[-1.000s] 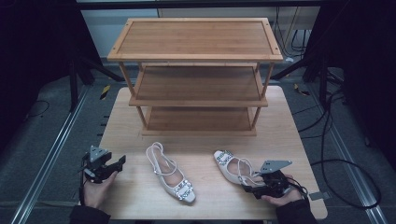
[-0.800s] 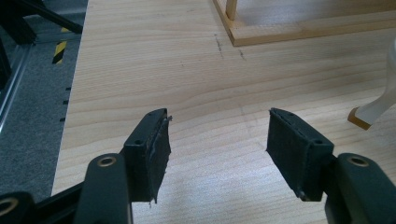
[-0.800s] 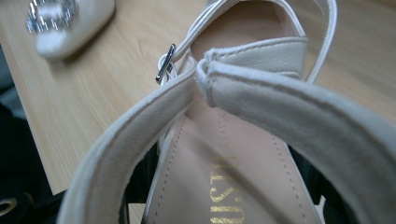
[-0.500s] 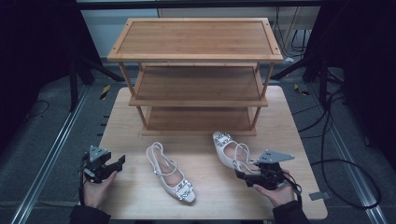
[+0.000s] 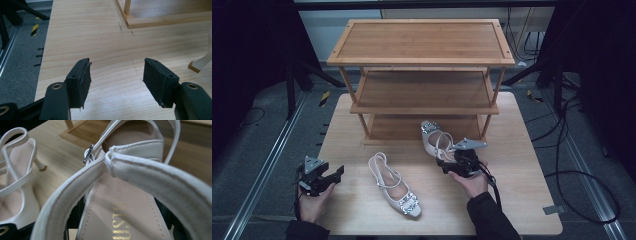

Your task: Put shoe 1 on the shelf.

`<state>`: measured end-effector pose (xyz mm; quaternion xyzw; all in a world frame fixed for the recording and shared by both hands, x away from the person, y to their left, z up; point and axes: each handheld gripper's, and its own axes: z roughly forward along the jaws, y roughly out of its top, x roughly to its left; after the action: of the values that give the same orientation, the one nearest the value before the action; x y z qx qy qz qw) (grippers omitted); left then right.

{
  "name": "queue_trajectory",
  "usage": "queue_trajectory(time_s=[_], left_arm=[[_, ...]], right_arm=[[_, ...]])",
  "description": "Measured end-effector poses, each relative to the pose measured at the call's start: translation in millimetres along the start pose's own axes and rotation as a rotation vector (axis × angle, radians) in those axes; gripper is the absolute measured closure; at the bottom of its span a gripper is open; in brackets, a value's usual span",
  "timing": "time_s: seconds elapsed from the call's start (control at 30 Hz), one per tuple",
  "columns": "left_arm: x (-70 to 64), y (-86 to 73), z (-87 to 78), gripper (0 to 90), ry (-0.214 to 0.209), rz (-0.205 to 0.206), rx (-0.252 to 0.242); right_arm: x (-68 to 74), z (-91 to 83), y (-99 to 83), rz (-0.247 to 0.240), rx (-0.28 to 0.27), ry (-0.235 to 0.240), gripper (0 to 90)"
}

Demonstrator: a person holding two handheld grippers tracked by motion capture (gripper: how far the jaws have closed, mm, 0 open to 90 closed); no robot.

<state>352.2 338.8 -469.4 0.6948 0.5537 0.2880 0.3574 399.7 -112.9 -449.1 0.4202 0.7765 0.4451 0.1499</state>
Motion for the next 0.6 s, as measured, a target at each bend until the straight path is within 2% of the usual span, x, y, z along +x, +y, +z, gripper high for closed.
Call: queue_trajectory(time_s=[0.2,0.37,0.4,0.43,0.47,0.6], left_arm=[[0.5,-0.3,0.2,37.6,0.000,-0.004,0.002],[0.5,0.0,0.3,37.7,0.000,0.000,0.000],[0.5,0.0,0.3,37.8,0.000,0.000,0.000],[0.7,-0.2,0.7,37.8,0.001,-0.001,0.002],[0.9,-0.3,0.8,37.9,0.004,-0.001,0.005],[1.0,-0.3,-0.4,38.6,0.011,0.001,-0.008]], right_arm=[[5.7,30.7,17.0,0.022,-0.040,-0.030,38.9],[9.3,58.5,30.2,0.052,-0.050,-0.057,38.8],[9.3,58.5,30.2,0.052,-0.050,-0.057,38.8],[9.6,64.7,32.5,0.056,-0.050,-0.058,38.8],[9.7,79.1,36.3,0.070,-0.051,-0.065,38.8],[8.6,102.4,42.5,0.089,-0.046,-0.090,38.8]])
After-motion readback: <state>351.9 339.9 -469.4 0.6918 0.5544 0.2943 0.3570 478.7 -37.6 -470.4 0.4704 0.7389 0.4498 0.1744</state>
